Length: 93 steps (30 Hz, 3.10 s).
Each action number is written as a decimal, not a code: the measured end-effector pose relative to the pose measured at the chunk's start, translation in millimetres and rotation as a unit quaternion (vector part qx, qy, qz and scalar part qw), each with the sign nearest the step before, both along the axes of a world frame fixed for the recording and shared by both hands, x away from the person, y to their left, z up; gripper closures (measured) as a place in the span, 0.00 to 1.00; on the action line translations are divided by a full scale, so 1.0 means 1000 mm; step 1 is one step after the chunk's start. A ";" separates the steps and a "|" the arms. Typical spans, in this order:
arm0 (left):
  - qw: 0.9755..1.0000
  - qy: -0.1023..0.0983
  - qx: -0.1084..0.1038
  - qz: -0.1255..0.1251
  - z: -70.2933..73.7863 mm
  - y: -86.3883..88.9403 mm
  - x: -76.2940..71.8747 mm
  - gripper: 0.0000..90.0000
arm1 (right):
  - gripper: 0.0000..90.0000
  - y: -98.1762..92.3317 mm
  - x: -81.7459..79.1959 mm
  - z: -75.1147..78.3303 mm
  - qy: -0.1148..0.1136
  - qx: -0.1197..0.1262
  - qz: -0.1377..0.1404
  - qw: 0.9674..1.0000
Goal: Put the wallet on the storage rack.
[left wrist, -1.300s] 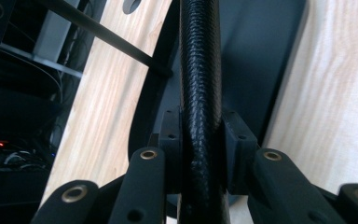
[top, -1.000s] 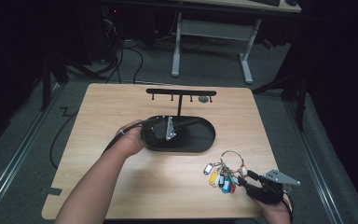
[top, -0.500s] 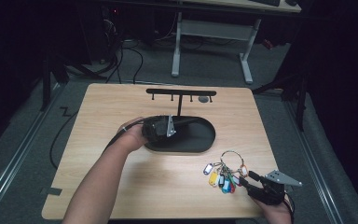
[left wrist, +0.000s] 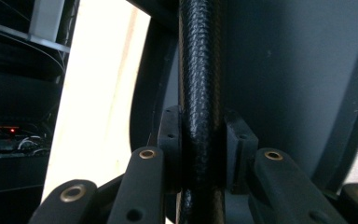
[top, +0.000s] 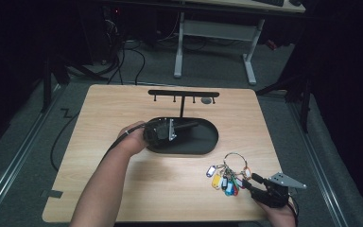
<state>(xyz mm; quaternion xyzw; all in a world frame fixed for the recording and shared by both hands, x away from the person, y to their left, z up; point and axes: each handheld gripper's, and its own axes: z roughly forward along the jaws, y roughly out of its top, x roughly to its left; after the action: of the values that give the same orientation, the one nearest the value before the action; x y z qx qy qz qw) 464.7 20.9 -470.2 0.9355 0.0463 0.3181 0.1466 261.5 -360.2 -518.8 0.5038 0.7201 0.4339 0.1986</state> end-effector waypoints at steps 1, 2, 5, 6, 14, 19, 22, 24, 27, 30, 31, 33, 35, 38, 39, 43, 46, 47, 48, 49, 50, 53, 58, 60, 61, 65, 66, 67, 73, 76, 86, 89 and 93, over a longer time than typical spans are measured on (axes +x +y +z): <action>1.000 0.000 0.001 0.000 -0.001 -0.001 -0.001 0.81 | 0.51 0.000 0.000 0.000 0.003 0.002 -0.001 1.000; 1.000 0.001 0.004 0.001 -0.002 -0.001 -0.002 0.80 | 0.51 0.000 0.001 0.000 0.003 0.002 -0.001 1.000; 1.000 0.017 0.005 0.002 -0.007 -0.004 -0.005 0.77 | 0.51 -0.001 0.001 -0.001 0.006 0.005 0.000 1.000; 1.000 0.020 0.005 0.004 -0.008 -0.005 -0.006 0.75 | 0.51 0.000 0.001 -0.001 0.006 0.005 0.000 1.000; 0.998 0.059 0.000 0.022 -0.012 -0.009 -0.007 0.66 | 0.51 0.000 0.000 0.000 0.004 0.006 -0.002 1.000; 0.996 0.082 -0.011 0.031 -0.013 -0.010 -0.007 0.60 | 0.51 -0.001 0.000 0.000 0.003 0.006 -0.001 1.000; 0.995 0.089 -0.016 0.036 -0.014 -0.012 -0.007 0.57 | 0.51 0.000 0.001 0.000 0.004 0.005 0.001 1.000; 0.994 0.100 -0.027 0.043 -0.013 -0.011 -0.005 0.56 | 0.51 0.000 0.001 0.000 0.004 0.005 0.001 1.000; 0.993 0.101 -0.030 0.047 -0.012 -0.009 -0.006 0.55 | 0.51 0.000 0.000 0.000 0.004 0.005 0.001 1.000; 0.992 0.104 -0.044 0.051 -0.011 -0.007 -0.007 0.55 | 0.51 0.000 0.001 0.000 0.005 0.004 0.000 1.000; 0.992 0.103 -0.048 0.052 -0.010 -0.005 -0.008 0.55 | 0.51 0.001 0.001 0.000 0.005 0.004 0.000 1.000; 0.991 0.105 -0.058 0.056 -0.008 -0.002 -0.008 0.54 | 0.51 0.002 0.000 0.000 0.005 0.003 0.001 1.000; 0.991 0.101 -0.067 0.060 -0.006 0.000 -0.011 0.55 | 0.51 0.002 0.000 0.000 0.006 0.003 0.001 1.000; 0.990 0.095 -0.081 0.071 -0.003 0.006 -0.018 0.58 | 0.51 0.001 -0.001 0.001 0.003 0.003 0.000 1.000; 0.990 0.094 -0.078 0.071 -0.003 0.007 -0.020 0.57 | 0.51 0.001 -0.001 0.001 0.003 0.004 -0.002 1.000; 0.988 0.096 -0.094 0.074 -0.001 0.014 -0.025 0.58 | 0.51 0.002 0.000 0.001 0.003 0.002 0.000 1.000; 0.987 0.099 -0.102 0.081 0.000 0.018 -0.026 0.58 | 0.51 0.002 0.000 0.001 0.003 0.001 0.000 1.000; 0.986 0.096 -0.105 0.082 0.001 0.018 -0.026 0.58 | 0.51 0.002 0.000 0.001 0.002 0.000 0.002 1.000; 0.986 0.096 -0.111 0.084 0.002 0.019 -0.028 0.58 | 0.51 0.002 -0.001 0.001 0.003 0.001 0.001 1.000; 0.984 0.099 -0.120 0.087 0.002 0.020 -0.029 0.58 | 0.51 0.001 -0.001 0.001 0.002 0.002 0.000 1.000; 0.983 0.099 -0.128 0.088 0.003 0.021 -0.031 0.58 | 0.51 0.001 -0.001 0.001 0.003 0.003 -0.001 1.000; 0.979 0.100 -0.151 0.097 0.005 0.024 -0.039 0.57 | 0.51 -0.001 -0.001 0.001 0.003 0.006 -0.003 1.000; 0.969 0.103 -0.197 0.113 0.003 0.033 -0.056 0.57 | 0.54 0.000 -0.001 0.002 0.002 0.008 0.003 1.000; 0.967 0.104 -0.203 0.113 0.000 0.038 -0.063 0.56 | 0.55 0.001 -0.001 0.003 0.003 0.008 0.005 1.000; 0.965 0.106 -0.208 0.114 -0.001 0.041 -0.066 0.56 | 0.56 0.001 -0.001 0.003 0.002 0.009 0.005 1.000; 0.957 0.126 -0.228 0.128 -0.010 0.055 -0.078 0.56 | 0.56 0.000 -0.001 0.002 0.004 0.009 0.006 1.000; 0.956 0.130 -0.228 0.133 -0.015 0.060 -0.084 0.56 | 0.57 0.000 -0.001 0.002 0.005 0.009 0.005 1.000; 0.955 0.133 -0.228 0.134 -0.018 0.063 -0.086 0.56 | 0.57 0.000 0.000 0.002 0.006 0.008 0.005 1.000; 0.939 0.168 -0.262 0.148 -0.034 0.089 -0.111 0.56 | 0.59 0.000 -0.001 0.002 0.007 0.007 0.005 1.000; 0.931 0.183 -0.278 0.150 -0.039 0.102 -0.127 0.56 | 0.61 0.000 -0.001 0.002 0.009 0.006 0.006 1.000; 0.911 0.182 -0.320 0.184 -0.053 0.141 -0.165 0.47 | 0.62 0.002 0.000 0.000 0.014 0.000 0.010 1.000; 0.902 0.172 -0.344 0.195 -0.055 0.152 -0.172 0.45 | 0.63 0.002 0.000 -0.001 0.019 0.002 0.010 1.000; 0.901 0.160 -0.355 0.192 -0.052 0.160 -0.174 0.39 | 0.67 0.005 0.000 -0.002 0.025 -0.016 0.011 1.000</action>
<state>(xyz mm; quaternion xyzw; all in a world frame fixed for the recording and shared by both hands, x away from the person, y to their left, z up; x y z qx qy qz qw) 291.2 180.6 -522.1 0.8329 0.3578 0.1483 0.3952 261.2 -355.6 -520.8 0.5031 0.7372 0.4122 0.1834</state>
